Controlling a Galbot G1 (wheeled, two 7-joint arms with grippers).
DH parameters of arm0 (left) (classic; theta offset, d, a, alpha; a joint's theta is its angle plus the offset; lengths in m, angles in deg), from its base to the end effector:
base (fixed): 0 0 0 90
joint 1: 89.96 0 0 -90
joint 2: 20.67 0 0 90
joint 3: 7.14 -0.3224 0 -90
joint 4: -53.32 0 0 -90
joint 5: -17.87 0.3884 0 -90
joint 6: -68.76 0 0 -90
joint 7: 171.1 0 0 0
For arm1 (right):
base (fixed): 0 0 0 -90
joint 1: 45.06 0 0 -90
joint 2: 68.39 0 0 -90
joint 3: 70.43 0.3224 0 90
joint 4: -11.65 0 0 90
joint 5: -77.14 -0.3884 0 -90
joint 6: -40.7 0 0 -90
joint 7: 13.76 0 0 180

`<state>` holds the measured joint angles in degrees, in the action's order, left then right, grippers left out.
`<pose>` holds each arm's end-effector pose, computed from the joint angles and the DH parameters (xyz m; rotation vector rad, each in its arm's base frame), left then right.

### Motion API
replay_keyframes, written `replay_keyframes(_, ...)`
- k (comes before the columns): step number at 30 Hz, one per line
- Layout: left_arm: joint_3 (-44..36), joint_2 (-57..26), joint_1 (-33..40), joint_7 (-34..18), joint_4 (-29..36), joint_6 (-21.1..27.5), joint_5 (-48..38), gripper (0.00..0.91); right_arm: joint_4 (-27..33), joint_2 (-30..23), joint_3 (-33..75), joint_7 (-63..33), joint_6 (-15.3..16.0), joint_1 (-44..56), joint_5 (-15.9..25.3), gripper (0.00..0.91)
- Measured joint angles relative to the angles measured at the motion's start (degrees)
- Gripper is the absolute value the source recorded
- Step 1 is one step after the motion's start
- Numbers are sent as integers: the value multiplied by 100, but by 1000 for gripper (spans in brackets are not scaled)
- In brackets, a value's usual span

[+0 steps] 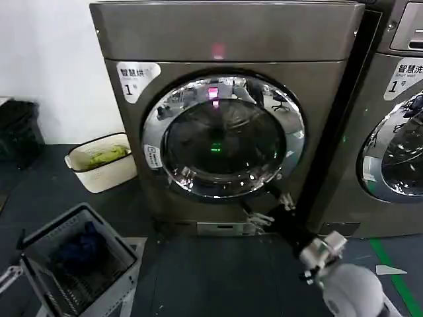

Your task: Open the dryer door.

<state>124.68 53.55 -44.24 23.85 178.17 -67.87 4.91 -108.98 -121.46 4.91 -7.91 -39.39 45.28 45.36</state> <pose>0.1429 0.2318 -0.1937 0.0638 2.3102 0.8409 0.3224 -0.0072 -0.1523 -0.8988 2.8848 -0.1004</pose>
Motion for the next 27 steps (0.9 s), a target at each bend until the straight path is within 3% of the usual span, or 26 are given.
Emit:
replay_keyframes(9,16,63,-14,6,9,-19,48,907,527,-103,-846,-2,4,-1188,-75,907)
replay_keyframes(27,64,184,-72,5,66,-38,158,907,1404,-654,-1999,-178,18,-2528,-66,907)
